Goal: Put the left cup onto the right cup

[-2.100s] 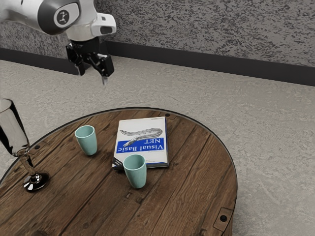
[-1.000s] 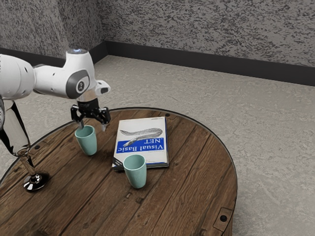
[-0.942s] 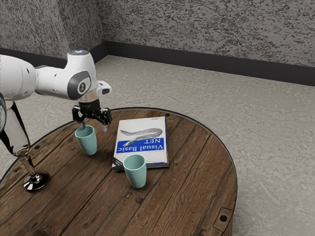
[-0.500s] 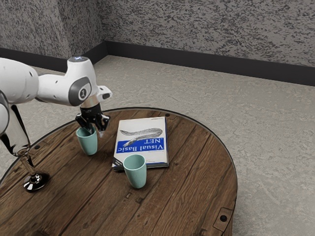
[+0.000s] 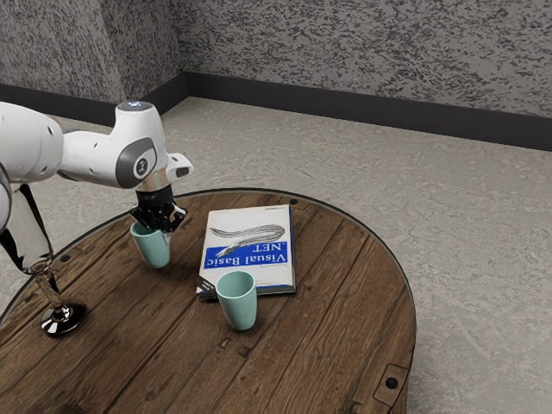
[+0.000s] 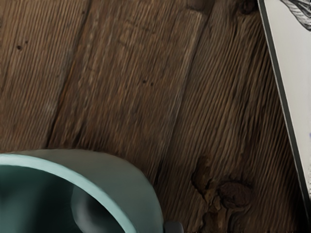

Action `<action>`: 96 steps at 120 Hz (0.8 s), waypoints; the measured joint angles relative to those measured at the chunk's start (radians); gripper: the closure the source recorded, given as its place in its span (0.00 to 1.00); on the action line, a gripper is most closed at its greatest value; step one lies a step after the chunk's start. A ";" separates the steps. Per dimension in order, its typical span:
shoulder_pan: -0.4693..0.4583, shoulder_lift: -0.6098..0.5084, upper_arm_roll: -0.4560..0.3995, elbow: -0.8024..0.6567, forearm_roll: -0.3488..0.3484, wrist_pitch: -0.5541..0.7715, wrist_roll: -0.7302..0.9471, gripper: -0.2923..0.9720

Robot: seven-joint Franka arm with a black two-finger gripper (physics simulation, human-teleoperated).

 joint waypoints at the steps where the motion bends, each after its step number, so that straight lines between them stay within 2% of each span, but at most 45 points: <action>1: 0.000 0.000 0.000 0.000 0.000 0.000 0.000 0.84; 10: -0.001 -0.011 0.000 -0.002 0.001 -0.002 -0.001 0.83; 19: -0.019 -0.076 -0.002 -0.015 0.009 -0.028 -0.008 0.84; 43: -0.163 -0.324 -0.006 -0.072 0.030 -0.157 -0.070 0.84; 59: -0.270 -0.441 -0.006 -0.125 0.034 -0.226 -0.131 0.85; 70: -0.332 -0.472 -0.016 -0.149 0.034 -0.258 -0.181 0.85; 96: -0.340 -0.448 -0.106 -0.145 0.021 -0.322 -0.317 0.85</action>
